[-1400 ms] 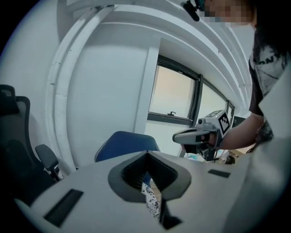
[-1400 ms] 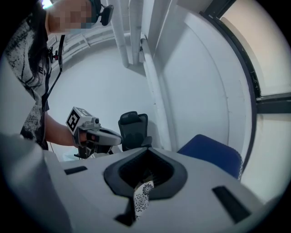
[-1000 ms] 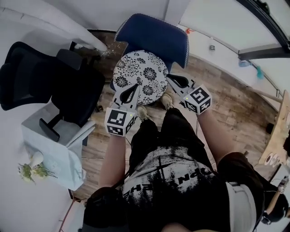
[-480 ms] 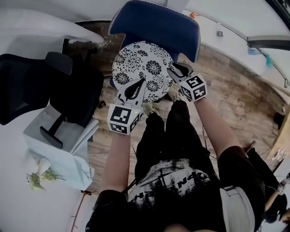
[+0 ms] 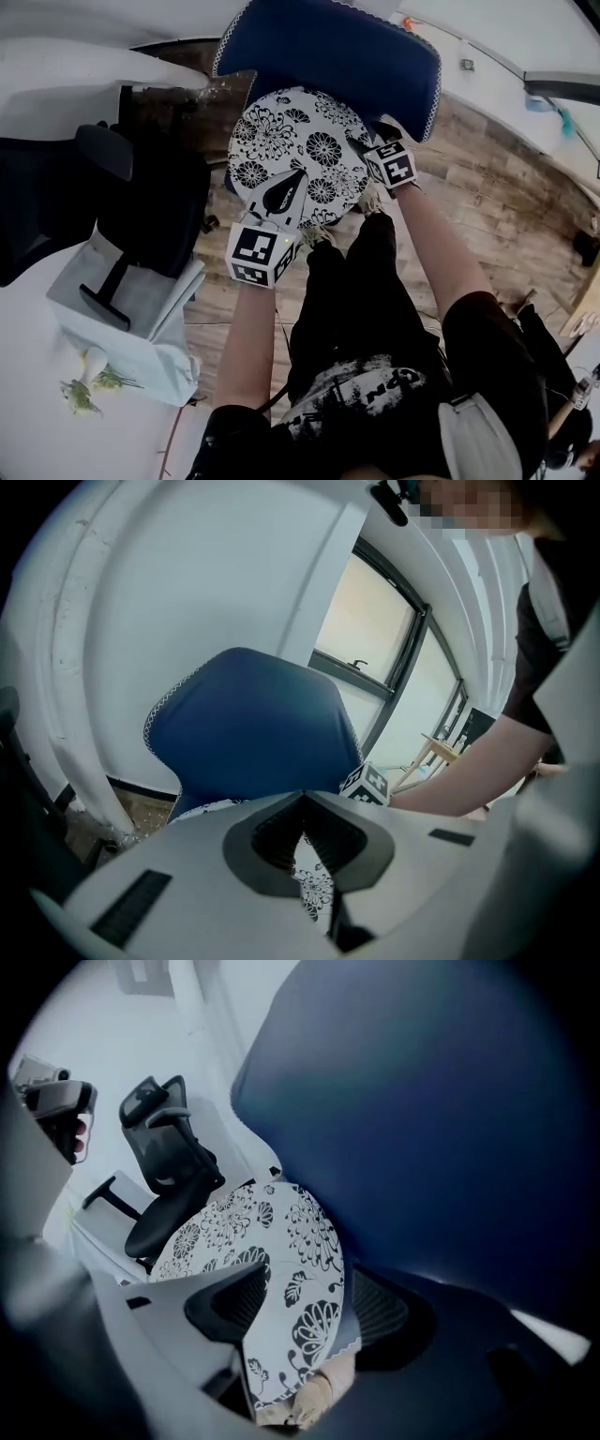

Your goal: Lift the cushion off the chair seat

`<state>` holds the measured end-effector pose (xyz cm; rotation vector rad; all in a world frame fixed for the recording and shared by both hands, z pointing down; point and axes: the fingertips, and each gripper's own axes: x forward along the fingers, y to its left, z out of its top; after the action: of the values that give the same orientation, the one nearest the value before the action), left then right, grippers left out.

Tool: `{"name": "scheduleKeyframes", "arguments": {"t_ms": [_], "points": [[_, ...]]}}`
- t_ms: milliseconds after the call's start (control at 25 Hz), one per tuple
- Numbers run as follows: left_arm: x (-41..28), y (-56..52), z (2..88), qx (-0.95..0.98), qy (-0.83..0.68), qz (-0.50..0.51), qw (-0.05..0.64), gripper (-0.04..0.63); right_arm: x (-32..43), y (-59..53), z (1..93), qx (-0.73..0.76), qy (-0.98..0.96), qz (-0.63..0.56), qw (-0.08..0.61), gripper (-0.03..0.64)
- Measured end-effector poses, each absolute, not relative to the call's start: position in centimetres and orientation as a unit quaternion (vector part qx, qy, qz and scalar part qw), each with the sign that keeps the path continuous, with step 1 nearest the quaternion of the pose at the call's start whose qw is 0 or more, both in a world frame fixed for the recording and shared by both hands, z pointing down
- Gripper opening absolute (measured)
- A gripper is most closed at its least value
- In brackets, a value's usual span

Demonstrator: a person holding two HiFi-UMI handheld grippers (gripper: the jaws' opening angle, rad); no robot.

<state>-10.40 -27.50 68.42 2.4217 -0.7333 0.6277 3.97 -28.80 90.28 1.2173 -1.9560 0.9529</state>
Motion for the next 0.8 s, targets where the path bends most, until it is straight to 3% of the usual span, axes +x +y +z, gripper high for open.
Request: {"name": "scheduleKeyframes", "arguments": {"t_ms": [200,480,520,640,800], "points": [[-10.9,-28.0,70.2,0.885,-0.280,0.212,0.306,0.014,3.7,-28.1,94.3,0.459,-0.725,0.386,0.338,0.272],[-12.3,-28.0,71.4,0.878,-0.291,0.223,0.309,0.014,4.1,-26.6,97.5,0.451,-0.692,0.429,0.365,0.270],[-12.4,-28.0,71.5,0.877,-0.291,0.225,0.308,0.014,4.1,-26.4,97.7,0.448,-0.689,0.433,0.370,0.249],[-12.6,-27.9,71.7,0.880,-0.288,0.241,0.292,0.014,3.7,-26.8,97.2,0.446,-0.698,0.414,0.377,0.092],[-12.6,-27.7,71.3,0.882,-0.285,0.242,0.286,0.014,3.2,-27.0,96.2,0.442,-0.716,0.390,0.374,0.043]]}}
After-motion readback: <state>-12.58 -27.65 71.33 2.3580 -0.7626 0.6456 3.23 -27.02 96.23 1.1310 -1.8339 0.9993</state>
